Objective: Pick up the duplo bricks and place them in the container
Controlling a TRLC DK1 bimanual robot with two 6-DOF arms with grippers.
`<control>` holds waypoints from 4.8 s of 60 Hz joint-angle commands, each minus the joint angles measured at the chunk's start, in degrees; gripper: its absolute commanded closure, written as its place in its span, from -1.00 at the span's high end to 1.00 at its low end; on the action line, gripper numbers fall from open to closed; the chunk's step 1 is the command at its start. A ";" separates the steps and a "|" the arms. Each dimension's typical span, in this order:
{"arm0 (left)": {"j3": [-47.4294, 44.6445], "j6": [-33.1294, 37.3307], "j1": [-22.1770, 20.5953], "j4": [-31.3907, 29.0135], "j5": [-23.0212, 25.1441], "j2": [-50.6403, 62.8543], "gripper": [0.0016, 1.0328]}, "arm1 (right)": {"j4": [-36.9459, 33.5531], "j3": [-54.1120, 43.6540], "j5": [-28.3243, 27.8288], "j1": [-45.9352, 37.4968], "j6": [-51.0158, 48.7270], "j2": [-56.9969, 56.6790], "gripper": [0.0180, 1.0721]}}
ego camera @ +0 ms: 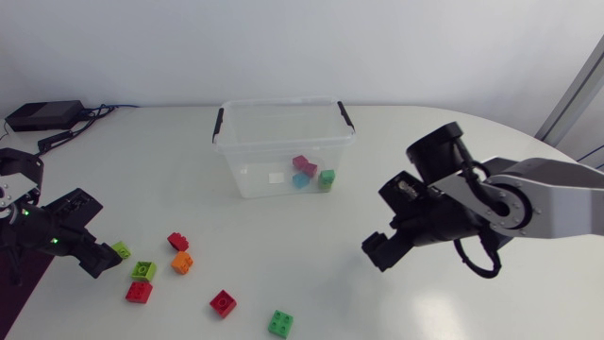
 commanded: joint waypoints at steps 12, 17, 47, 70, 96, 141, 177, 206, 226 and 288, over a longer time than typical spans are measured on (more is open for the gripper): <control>3.85 11.73 -0.47 -0.38 1.96 8.90 0.27 | -1.02 1.40 1.02 13.84 -3.74 7.08 0.91; 4.81 14.89 0.15 -0.38 3.81 11.19 -0.01 | -1.11 2.54 3.57 17.80 -4.62 10.06 0.91; 7.98 19.46 -1.26 -9.88 4.78 6.09 -0.44 | -4.45 10.71 3.04 23.51 -4.97 18.33 0.84; 13.08 14.98 -6.09 -19.81 12.42 -3.67 -0.43 | -22.46 25.30 1.37 27.82 0.39 25.09 0.83; 16.06 13.58 -4.68 -22.71 17.52 -6.04 -0.43 | -30.20 36.20 1.72 35.55 4.70 38.28 0.78; 24.15 -25.80 -28.24 10.25 25.52 2.57 -0.42 | -31.08 36.46 0.05 27.11 6.28 26.50 -0.56; 28.46 -32.48 -27.01 21.06 20.07 6.44 0.91 | -20.27 45.08 1.20 14.63 7.42 15.87 -0.56; 11.85 -19.82 -15.58 -9.44 17.43 -9.91 0.91 | -4.80 52.99 2.34 5.23 7.78 28.87 -0.56; 5.52 -27.73 -11.10 -12.78 9.61 -3.58 0.91 | -1.63 64.24 8.67 0.75 8.92 40.83 0.27; -0.02 -41.71 -16.55 -4.52 -3.22 7.32 -0.59 | -15.61 36.73 4.45 28.43 12.61 22.90 0.85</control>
